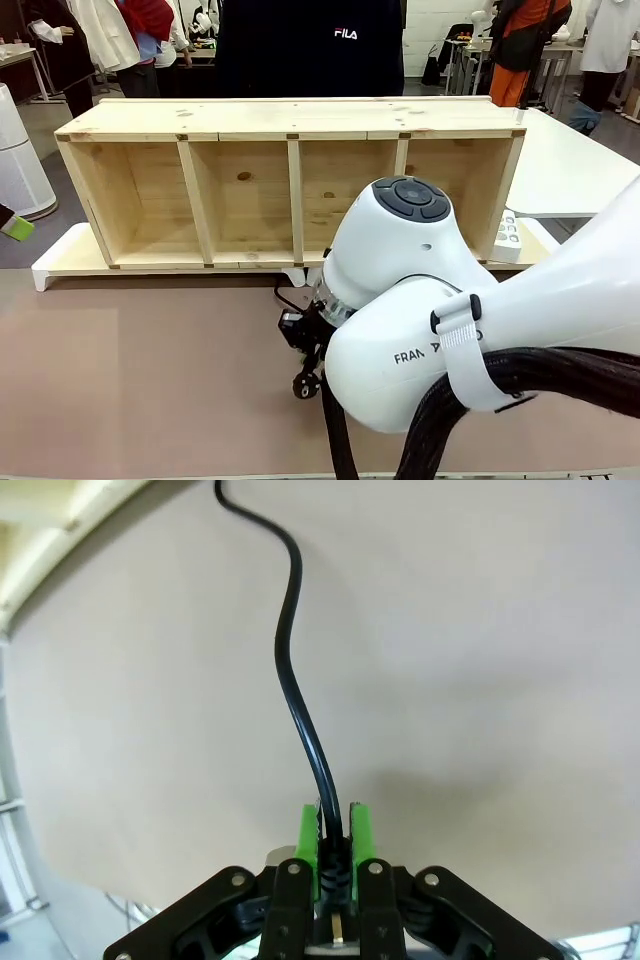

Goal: Perform cable management.
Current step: Pull the grasped Power Cable to the location of the Power Strip.

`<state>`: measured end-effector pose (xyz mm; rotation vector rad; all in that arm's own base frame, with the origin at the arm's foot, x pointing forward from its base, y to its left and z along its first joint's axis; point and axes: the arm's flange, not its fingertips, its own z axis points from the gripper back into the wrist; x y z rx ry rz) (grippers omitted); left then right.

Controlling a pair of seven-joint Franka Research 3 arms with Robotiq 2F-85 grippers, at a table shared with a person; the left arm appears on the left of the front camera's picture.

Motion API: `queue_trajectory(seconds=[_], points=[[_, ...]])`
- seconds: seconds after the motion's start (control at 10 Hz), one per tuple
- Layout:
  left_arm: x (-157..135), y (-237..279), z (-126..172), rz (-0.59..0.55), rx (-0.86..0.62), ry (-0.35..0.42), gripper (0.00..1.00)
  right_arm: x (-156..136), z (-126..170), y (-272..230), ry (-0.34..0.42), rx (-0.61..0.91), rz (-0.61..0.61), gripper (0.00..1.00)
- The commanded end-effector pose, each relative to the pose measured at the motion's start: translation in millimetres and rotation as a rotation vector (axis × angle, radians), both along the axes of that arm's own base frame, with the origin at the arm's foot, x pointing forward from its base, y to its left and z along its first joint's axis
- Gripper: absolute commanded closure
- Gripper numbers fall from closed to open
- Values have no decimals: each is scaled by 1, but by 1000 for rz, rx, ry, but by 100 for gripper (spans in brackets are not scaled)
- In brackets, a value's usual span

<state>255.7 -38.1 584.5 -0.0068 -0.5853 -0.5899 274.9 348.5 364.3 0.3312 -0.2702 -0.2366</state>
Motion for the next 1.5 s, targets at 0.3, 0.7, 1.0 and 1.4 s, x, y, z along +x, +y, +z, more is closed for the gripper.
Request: queue_trajectory(seconds=[0.3, 0.7, 1.0, 1.4], points=[[2, 0, 1, -4, 0, -12, 0, 0, 0, 0, 0, 0, 0, 85], [2, 0, 1, -4, 0, -12, 0, 0, 0, 0, 0, 0, 0, 85], [2, 0, 1, -4, 0, -12, 0, 15, 7, -59, 23, 65, -155, 85], [2, 0, 1, -4, 0, -12, 0, 38, 6, -168, 62, 98, -290, 85]])
